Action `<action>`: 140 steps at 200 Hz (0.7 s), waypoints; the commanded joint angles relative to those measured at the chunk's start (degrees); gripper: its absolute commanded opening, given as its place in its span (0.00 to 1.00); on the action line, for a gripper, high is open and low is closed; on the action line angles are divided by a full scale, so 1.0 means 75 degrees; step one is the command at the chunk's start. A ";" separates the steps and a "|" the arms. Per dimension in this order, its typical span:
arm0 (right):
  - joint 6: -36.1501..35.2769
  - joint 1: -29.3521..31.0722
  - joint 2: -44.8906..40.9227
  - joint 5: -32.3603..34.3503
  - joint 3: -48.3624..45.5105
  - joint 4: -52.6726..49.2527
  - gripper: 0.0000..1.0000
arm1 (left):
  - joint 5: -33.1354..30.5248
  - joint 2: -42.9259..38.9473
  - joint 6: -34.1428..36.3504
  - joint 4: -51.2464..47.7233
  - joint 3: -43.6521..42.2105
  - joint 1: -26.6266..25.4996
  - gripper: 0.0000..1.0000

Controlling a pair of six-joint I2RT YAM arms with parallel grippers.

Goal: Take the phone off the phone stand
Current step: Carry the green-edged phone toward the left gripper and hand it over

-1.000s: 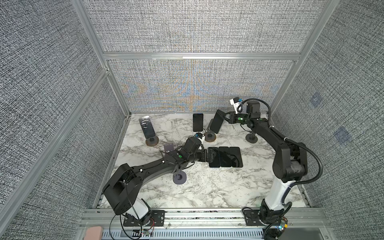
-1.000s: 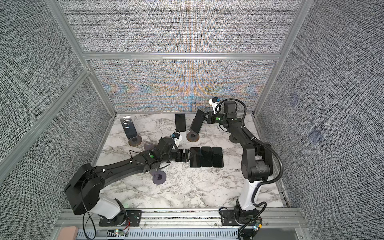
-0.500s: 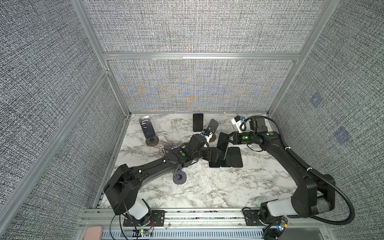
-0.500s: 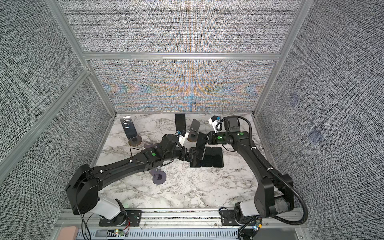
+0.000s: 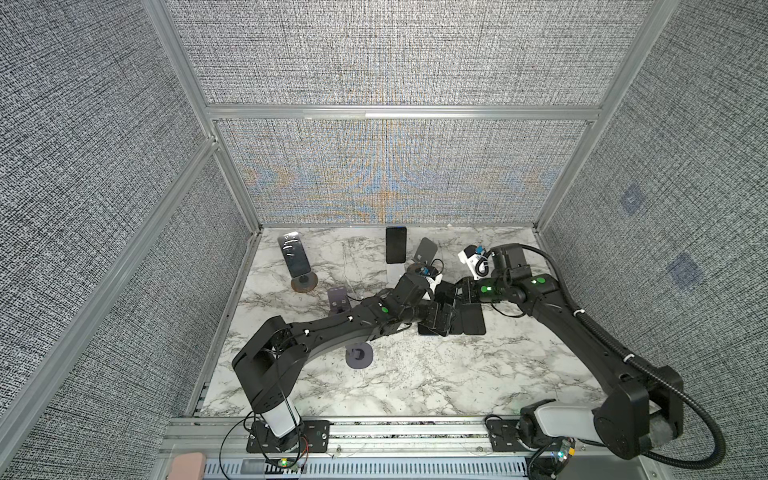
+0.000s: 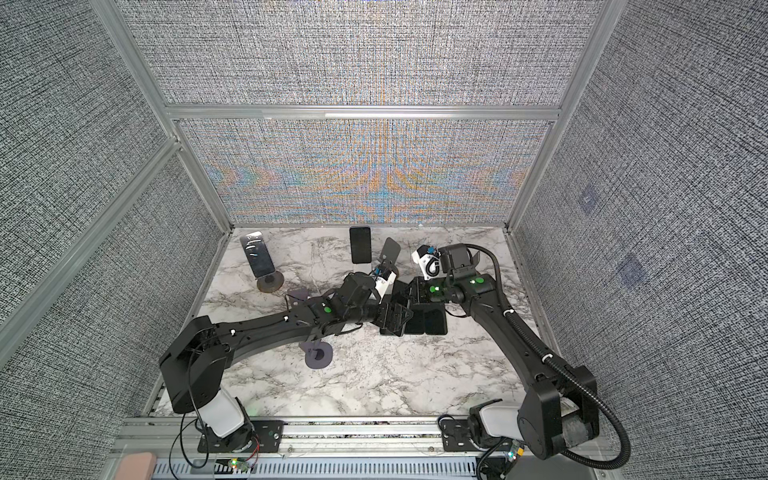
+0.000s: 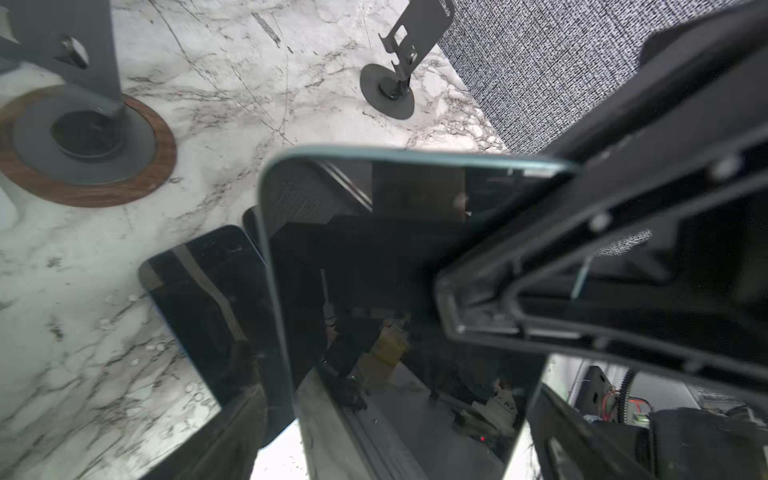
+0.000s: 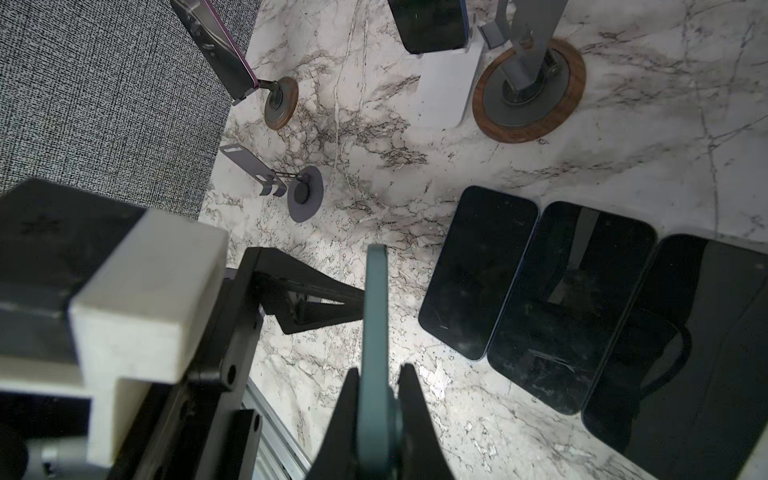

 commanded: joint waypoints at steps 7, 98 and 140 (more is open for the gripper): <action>0.0099 0.0077 0.0037 -0.0076 0.0012 0.0319 0.07 | -0.0012 0.0002 -0.0128 0.0116 0.0021 -0.0004 0.97; 0.0055 0.0116 0.0098 -0.0110 0.0087 0.0305 0.07 | -0.0099 -0.0141 -0.0233 0.0098 -0.0097 0.0001 0.74; 0.0075 0.0118 0.0101 -0.0292 0.0094 0.0394 0.14 | -0.0283 -0.0213 -0.0268 0.0011 -0.0122 0.0002 0.68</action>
